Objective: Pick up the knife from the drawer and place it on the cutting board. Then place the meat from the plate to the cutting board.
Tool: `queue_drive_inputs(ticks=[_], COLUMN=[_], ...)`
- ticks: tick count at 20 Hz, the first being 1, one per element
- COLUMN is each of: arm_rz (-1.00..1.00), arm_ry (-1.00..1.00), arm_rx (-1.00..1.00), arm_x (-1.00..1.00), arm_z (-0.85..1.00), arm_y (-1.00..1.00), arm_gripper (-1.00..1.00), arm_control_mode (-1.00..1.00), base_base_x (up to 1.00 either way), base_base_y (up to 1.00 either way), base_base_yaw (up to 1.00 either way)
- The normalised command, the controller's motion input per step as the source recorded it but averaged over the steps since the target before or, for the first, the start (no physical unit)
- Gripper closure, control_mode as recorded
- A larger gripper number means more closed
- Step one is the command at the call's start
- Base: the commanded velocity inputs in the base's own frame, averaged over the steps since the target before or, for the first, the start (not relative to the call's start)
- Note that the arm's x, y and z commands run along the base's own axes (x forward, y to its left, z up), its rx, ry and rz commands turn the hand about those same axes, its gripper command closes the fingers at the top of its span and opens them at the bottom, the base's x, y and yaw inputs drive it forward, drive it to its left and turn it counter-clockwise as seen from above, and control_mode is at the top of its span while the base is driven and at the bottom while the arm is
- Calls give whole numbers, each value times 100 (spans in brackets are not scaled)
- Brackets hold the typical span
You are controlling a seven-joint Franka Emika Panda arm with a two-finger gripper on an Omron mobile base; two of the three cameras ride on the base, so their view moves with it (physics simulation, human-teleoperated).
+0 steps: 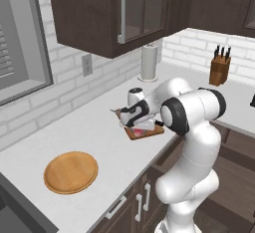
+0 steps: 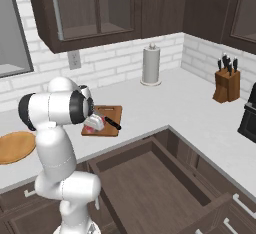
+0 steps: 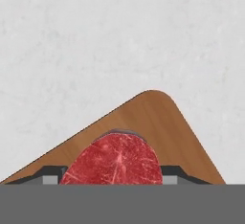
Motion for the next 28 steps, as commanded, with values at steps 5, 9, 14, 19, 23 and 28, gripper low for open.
queue_drive_inputs(ticks=[5, 9, 14, 19, 23, 28], arm_rz=[0, 1, 1, 0, 0, 1], arm_ry=[-5, -7, -2, 0, 0, -4], arm_rx=[0, 0, 0, 0, 0, 0], arm_x=[12, 10, 1, -1, -1, -21], arm_z=[0, 0, 0, 17, 30, 34], arm_y=[0, 0, 0, 0, 0, 0], arm_gripper=[100, 100, -100, -100, -100, -100], arm_control_mode=[-100, -100, -100, -100, -100, -100], base_base_x=[0, 0, 0, 0, 0, 0], base_base_y=[0, 0, 0, 0, 0, 0], base_base_yaw=[0, 0, 0, 0, 0, 0])
